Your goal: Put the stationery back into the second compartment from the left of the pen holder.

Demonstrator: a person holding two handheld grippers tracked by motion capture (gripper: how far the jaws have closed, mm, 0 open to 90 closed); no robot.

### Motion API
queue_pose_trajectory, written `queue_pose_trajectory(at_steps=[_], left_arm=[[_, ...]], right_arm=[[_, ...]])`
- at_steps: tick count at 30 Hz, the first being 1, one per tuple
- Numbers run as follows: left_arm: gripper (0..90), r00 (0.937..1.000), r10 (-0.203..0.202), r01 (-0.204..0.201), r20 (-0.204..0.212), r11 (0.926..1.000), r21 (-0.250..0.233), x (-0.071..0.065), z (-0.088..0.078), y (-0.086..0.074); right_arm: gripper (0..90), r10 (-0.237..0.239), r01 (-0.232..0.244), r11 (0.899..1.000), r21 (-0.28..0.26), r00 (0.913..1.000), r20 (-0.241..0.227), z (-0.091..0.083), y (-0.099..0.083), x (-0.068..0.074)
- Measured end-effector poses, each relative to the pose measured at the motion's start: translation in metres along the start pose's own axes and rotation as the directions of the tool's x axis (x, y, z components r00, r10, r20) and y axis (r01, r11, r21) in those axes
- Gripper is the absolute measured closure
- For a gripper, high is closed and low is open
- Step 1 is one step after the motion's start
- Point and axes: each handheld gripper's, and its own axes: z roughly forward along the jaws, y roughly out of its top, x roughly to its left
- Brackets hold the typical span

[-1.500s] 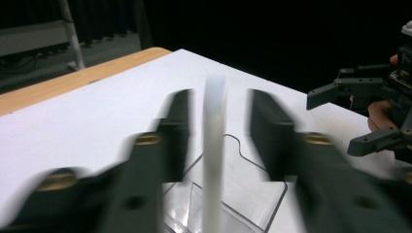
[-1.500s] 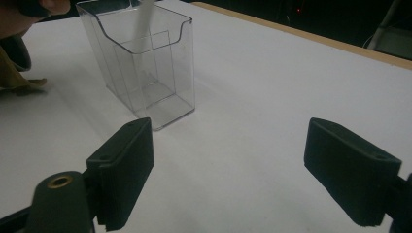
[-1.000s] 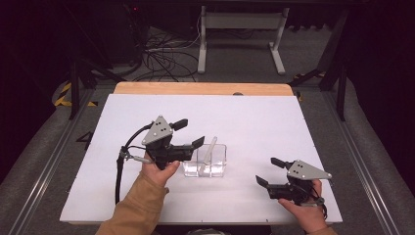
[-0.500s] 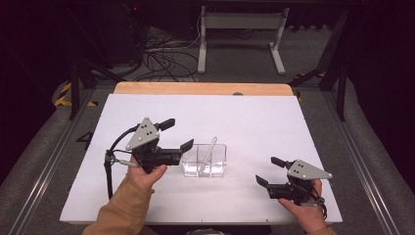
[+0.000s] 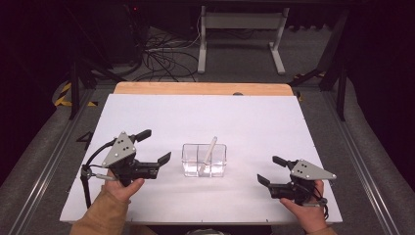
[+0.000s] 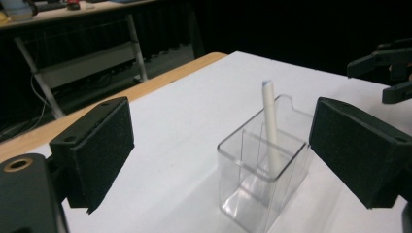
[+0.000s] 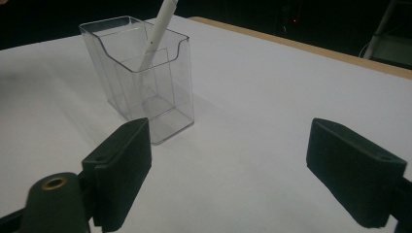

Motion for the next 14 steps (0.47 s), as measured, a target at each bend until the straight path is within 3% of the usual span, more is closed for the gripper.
queue_pose_trajectory(at_steps=[5, 9, 11, 14], left_arm=[[9.7, 0.9993, -0.017, 0.018, -0.034, 0.9994, 0.03, 0.007, -0.015, -0.034], [9.3, 0.9981, -0.02, 0.025, -0.059, 0.9954, 0.092, 0.01, -0.022, -0.065], [9.0, 0.9977, -0.043, 0.049, -0.053, 0.9918, 0.118, 0.012, -0.025, -0.073], [9.0, 0.9964, -0.057, 0.064, -0.063, 0.9913, 0.115, 0.014, -0.028, -0.077]], right_arm=[[17.5, 0.004, -0.004, 1.0, -0.001, 1.0, -0.001, -0.001, -0.001, -0.001], [17.5, 0.005, -0.005, 1.0, -0.002, 1.0, -0.002, 0.0, -0.003, -0.002], [17.5, 0.006, -0.006, 1.0, 0.0, 1.0, -0.001, 0.0, -0.003, -0.001], [17.5, 0.003, -0.003, 1.0, -0.002, 1.0, -0.005, 0.001, -0.003, -0.002]])
